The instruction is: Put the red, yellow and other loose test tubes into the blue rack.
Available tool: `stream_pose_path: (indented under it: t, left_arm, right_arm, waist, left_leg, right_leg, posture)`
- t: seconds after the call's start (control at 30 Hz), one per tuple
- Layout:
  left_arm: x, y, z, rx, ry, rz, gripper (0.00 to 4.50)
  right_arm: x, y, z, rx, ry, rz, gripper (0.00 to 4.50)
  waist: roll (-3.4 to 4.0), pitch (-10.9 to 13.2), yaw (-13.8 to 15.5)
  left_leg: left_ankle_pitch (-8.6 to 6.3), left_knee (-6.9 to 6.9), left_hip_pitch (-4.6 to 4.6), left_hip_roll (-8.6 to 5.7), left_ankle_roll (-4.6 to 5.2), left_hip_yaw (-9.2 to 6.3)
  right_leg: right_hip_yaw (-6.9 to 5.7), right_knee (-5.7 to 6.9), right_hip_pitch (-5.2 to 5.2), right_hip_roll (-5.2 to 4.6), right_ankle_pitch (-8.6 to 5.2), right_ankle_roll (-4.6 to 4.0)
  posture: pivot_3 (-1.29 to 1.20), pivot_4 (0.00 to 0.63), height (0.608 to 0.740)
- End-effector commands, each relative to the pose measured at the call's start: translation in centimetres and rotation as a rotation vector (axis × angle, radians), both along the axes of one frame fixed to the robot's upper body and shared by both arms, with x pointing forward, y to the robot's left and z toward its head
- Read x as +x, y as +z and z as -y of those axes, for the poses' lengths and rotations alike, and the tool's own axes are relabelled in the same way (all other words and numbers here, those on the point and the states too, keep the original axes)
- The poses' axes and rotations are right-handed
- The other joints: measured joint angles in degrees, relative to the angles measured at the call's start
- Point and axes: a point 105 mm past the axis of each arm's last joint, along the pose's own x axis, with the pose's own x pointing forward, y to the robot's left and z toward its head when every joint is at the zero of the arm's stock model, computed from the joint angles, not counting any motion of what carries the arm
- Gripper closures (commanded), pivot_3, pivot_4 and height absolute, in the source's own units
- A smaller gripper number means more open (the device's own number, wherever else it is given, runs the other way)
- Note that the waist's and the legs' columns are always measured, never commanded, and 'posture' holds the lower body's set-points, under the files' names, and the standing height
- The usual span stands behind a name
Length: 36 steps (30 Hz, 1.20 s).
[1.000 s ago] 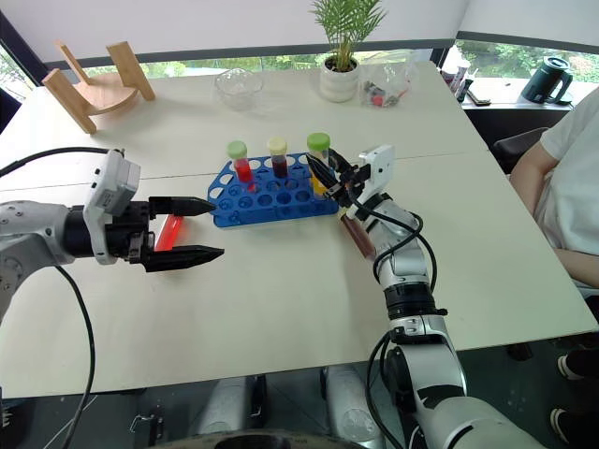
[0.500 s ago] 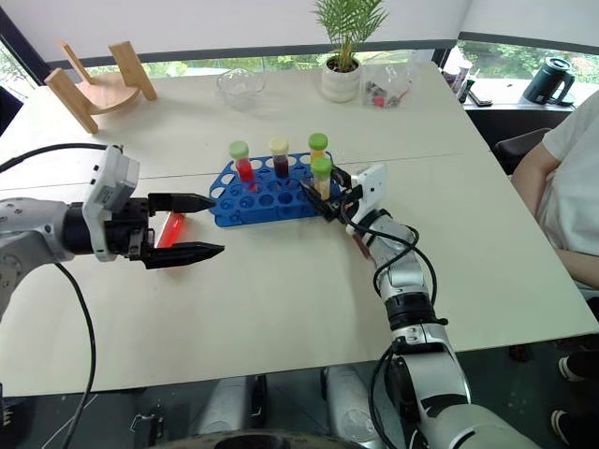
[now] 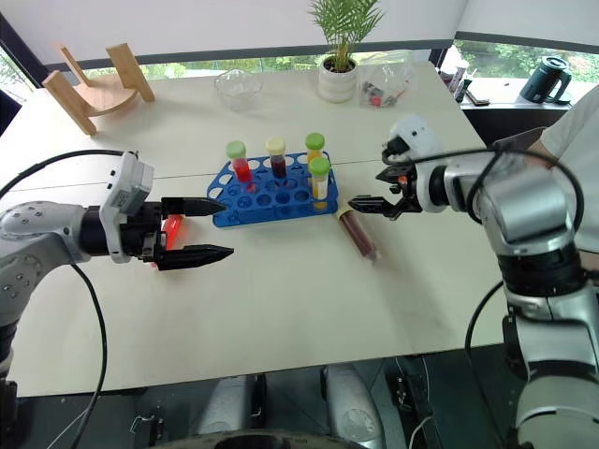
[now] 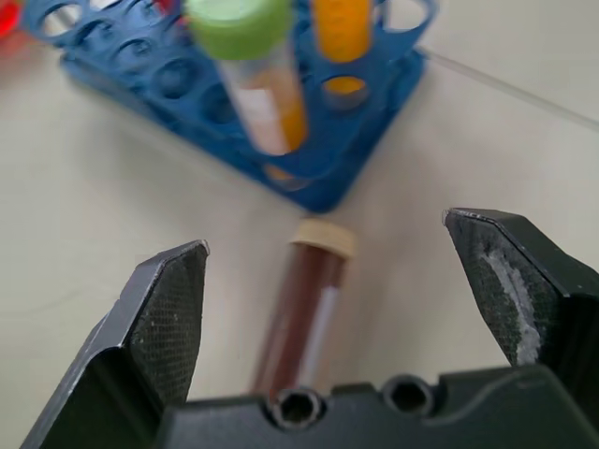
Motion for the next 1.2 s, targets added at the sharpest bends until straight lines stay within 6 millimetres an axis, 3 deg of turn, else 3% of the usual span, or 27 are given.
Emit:
stream_pose_path:
  t: [0.03,0.53,0.63,0.77,0.83,0.93,1.0,1.2]
  left_arm:
    - [0.0,0.5,0.3,-0.005,-0.016,0.043,0.0]
    - [-0.7,0.3,0.1,-0.005,0.018,0.054,0.0]
    - [-0.7,0.3,0.2,-0.005,0.022,0.056,0.0]
    - [-0.7,0.3,0.3,-0.006,0.025,0.058,0.0]
    - [-0.6,0.3,0.3,-0.007,0.026,0.059,0.0]
    - [-0.6,0.3,0.3,-0.006,0.028,0.06,0.0]
    - [-0.6,0.3,0.2,-0.005,0.03,0.06,0.0]
    - [-0.4,0.5,-0.7,0.005,0.053,0.055,0.0]
  right_arm:
    - [-0.1,-2.0,0.0,-0.087,-0.051,-0.176,0.06]
    - [2.2,-6.3,-1.9,-0.212,-0.11,-0.265,0.06]
    - [2.1,-7.3,-2.6,-0.24,-0.081,-0.265,0.84]
    - [1.6,-7.8,-3.2,-0.254,-0.049,-0.269,3.01]
    - [1.4,-7.8,-3.3,-0.254,-0.04,-0.264,3.64]
    - [0.9,-6.8,-3.4,-0.227,-0.028,-0.251,3.64]
    - [0.5,-5.1,-3.5,-0.186,0.014,-0.176,3.64]
    - [-5.0,-1.0,-6.2,0.02,0.38,0.098,3.64]
  waist:
    - [-0.01,0.0,0.1]
    - [-0.04,0.0,-0.1]
    - [-0.08,0.0,-0.1]
    - [-0.09,0.0,-0.2]
    - [-0.09,0.0,-0.2]
    - [-0.09,0.0,-0.1]
    - [-0.08,0.0,0.0]
    - [-0.1,0.0,0.5]
  left_leg:
    - [0.0,0.01,-0.03,-0.01,0.0,0.06]
    - [-0.02,0.03,-0.18,-0.03,0.03,0.11]
    - [-0.02,0.06,-0.16,-0.02,0.03,0.12]
    - [-0.02,0.05,-0.13,0.0,0.03,0.1]
    - [-0.02,0.04,-0.13,0.0,0.03,0.1]
    - [-0.02,0.03,-0.13,0.0,0.03,0.1]
    - [-0.02,0.01,-0.13,0.0,0.03,0.09]
    - [-0.04,0.01,-0.23,-0.02,0.04,0.06]
  right_leg:
    - [0.01,-0.02,-0.01,-0.04,0.0,0.01]
    - [0.03,-0.05,-0.14,-0.09,0.01,0.04]
    - [0.03,-0.05,-0.12,-0.09,0.01,0.05]
    - [0.03,-0.03,-0.11,-0.05,0.01,0.04]
    - [0.03,-0.03,-0.12,-0.05,0.01,0.04]
    - [0.03,-0.03,-0.11,-0.05,0.01,0.04]
    - [0.02,-0.03,-0.12,-0.05,0.01,0.04]
    - [-0.02,-0.09,-0.13,-0.09,-0.01,0.07]
  posture:
    - [0.0,0.15,0.74]
    - [0.0,0.15,0.74]
    - [0.0,0.15,0.74]
    - [0.0,0.15,0.74]
    - [0.0,0.15,0.74]
    - [0.0,0.15,0.74]
    - [0.0,0.15,0.74]
    - [0.0,0.15,0.74]
